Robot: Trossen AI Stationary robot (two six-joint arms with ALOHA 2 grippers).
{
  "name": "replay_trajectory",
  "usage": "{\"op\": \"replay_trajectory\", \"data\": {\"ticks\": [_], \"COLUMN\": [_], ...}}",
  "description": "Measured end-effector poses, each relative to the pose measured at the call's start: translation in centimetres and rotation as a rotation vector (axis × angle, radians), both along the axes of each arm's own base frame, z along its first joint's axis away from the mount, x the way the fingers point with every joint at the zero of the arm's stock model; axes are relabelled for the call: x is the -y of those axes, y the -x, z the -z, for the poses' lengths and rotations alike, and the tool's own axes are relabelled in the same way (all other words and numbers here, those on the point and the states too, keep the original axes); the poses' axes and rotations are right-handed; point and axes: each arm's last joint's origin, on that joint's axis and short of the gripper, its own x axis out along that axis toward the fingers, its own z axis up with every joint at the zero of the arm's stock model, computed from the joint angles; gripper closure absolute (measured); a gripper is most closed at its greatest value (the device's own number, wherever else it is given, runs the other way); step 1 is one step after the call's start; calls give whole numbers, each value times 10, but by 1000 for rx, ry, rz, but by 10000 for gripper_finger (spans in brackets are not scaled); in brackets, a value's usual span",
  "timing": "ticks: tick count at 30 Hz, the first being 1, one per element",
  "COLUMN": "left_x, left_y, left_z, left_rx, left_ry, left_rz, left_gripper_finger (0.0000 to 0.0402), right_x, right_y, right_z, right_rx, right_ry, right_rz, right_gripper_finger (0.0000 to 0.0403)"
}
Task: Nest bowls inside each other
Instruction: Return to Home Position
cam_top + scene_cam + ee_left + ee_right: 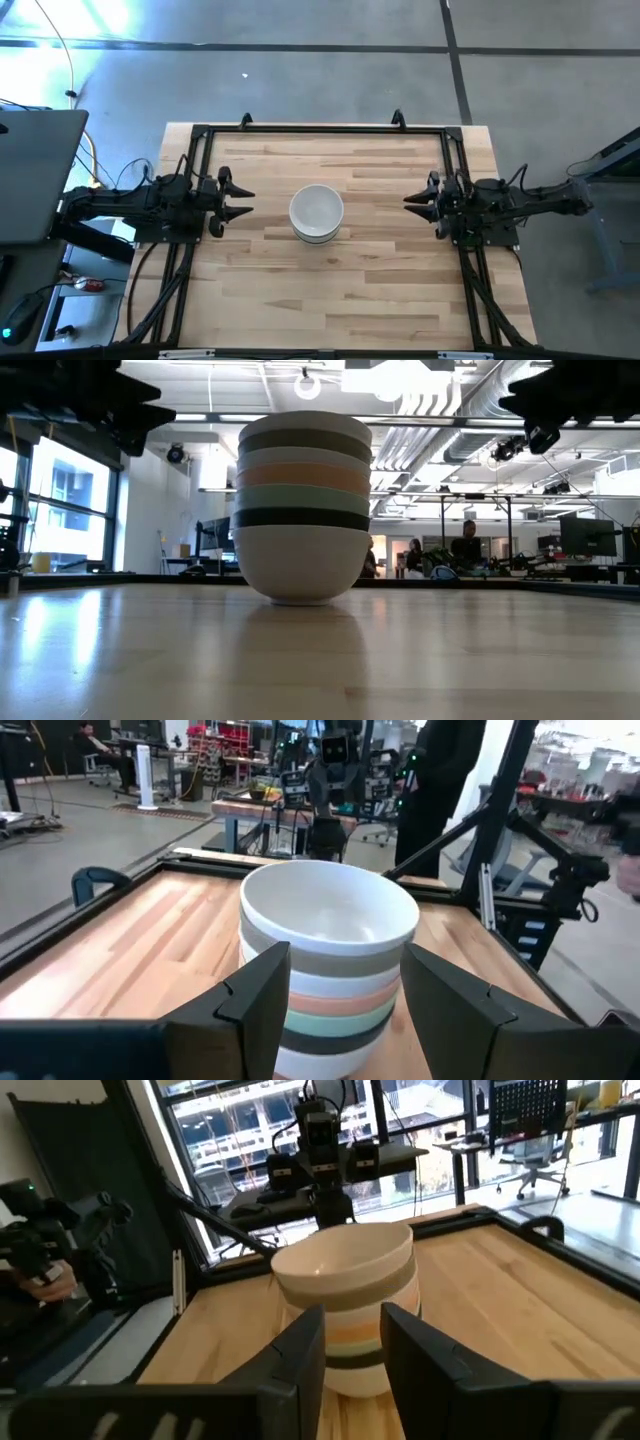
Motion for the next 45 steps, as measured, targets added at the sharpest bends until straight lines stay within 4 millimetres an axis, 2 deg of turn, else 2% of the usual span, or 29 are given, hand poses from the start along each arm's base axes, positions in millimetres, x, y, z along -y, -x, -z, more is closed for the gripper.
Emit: {"op": "replay_trajectory", "data": {"ticks": [8, 18, 33, 40, 45], "left_x": [1, 1, 0, 0, 0], "left_y": [5, 11, 13, 12, 9], "left_z": [25, 46, 45, 46, 49], "left_rx": [4, 47, 65, 47, 13], "left_ry": [24, 32, 13, 7, 12], "left_rz": [-2, -3, -11, -9, -4], "left_gripper_finger": [220, 220, 220, 220, 220], "right_x": [0, 5, 7, 7, 6], "right_y": [-2, 20, 22, 12, 10], "right_z": [20, 20, 25, 55, 55], "right_rx": [-68, -22, -30, -53, -20], "right_ry": [-33, 59, 66, 74, 109], "right_rz": [18, 72, 138, 176, 178], "right_gripper_finger": [324, 324, 324, 324, 324]}}
